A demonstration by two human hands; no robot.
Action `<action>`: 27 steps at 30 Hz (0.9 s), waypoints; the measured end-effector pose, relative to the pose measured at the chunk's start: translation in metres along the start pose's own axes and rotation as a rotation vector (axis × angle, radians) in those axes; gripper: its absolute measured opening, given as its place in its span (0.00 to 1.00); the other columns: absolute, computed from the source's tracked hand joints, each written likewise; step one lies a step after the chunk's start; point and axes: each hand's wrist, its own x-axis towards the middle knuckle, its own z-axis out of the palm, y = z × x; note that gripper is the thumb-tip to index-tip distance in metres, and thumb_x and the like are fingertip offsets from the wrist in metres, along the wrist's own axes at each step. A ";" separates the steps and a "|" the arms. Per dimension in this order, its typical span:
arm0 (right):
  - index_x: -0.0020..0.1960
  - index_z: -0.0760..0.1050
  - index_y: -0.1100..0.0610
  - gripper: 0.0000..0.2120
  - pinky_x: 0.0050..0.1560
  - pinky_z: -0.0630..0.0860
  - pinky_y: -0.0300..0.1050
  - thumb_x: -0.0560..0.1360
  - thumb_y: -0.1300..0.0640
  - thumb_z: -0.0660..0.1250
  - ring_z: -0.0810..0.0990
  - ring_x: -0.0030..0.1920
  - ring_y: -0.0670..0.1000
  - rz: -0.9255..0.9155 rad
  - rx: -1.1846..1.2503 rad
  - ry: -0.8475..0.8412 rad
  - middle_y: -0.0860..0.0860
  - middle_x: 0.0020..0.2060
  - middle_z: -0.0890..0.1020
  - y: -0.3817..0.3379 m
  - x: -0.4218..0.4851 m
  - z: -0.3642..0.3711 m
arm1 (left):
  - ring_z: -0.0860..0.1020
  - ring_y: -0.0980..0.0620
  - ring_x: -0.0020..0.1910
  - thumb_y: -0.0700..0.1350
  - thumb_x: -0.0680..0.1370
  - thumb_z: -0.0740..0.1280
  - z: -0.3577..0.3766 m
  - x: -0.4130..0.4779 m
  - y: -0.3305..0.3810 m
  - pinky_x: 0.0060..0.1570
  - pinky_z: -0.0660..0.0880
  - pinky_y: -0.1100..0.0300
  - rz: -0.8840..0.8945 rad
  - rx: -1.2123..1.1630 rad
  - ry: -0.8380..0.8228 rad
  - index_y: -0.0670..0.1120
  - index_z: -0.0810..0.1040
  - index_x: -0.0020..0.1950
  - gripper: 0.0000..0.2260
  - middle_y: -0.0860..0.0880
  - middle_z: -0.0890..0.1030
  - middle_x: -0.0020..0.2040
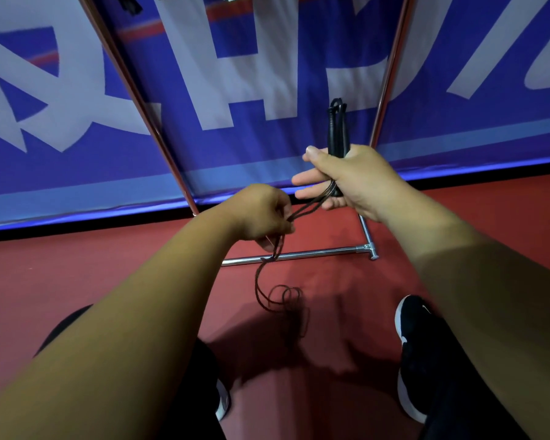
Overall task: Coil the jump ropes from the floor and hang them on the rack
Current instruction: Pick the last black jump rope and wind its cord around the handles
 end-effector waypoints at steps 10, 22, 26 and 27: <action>0.63 0.78 0.60 0.13 0.51 0.87 0.51 0.82 0.55 0.73 0.89 0.55 0.54 0.070 0.090 -0.124 0.58 0.56 0.88 0.004 0.002 -0.002 | 0.83 0.49 0.40 0.42 0.76 0.71 -0.011 0.012 -0.006 0.43 0.80 0.53 0.000 0.117 0.472 0.48 0.79 0.46 0.02 0.49 0.85 0.38; 0.66 0.74 0.64 0.20 0.52 0.63 0.54 0.78 0.61 0.76 0.76 0.52 0.57 0.318 -0.371 -0.776 0.57 0.52 0.87 0.020 -0.011 0.003 | 0.80 0.46 0.44 0.24 0.71 0.67 -0.029 0.002 0.002 0.47 0.77 0.48 0.296 -0.433 0.236 0.42 0.78 0.47 0.13 0.45 0.81 0.41; 0.75 0.66 0.57 0.26 0.65 0.82 0.54 0.81 0.74 0.64 0.85 0.64 0.58 0.501 -0.355 -0.795 0.57 0.63 0.86 0.031 -0.014 0.005 | 0.79 0.46 0.44 0.26 0.73 0.72 -0.027 -0.001 0.006 0.50 0.74 0.50 0.321 -0.442 0.013 0.42 0.82 0.52 0.14 0.46 0.83 0.44; 0.74 0.66 0.58 0.25 0.60 0.84 0.55 0.81 0.75 0.63 0.86 0.61 0.61 0.513 -0.373 -0.796 0.59 0.63 0.85 0.033 -0.013 0.005 | 0.79 0.46 0.45 0.27 0.73 0.73 -0.027 -0.001 0.006 0.50 0.75 0.51 0.321 -0.407 -0.014 0.42 0.83 0.53 0.14 0.45 0.83 0.44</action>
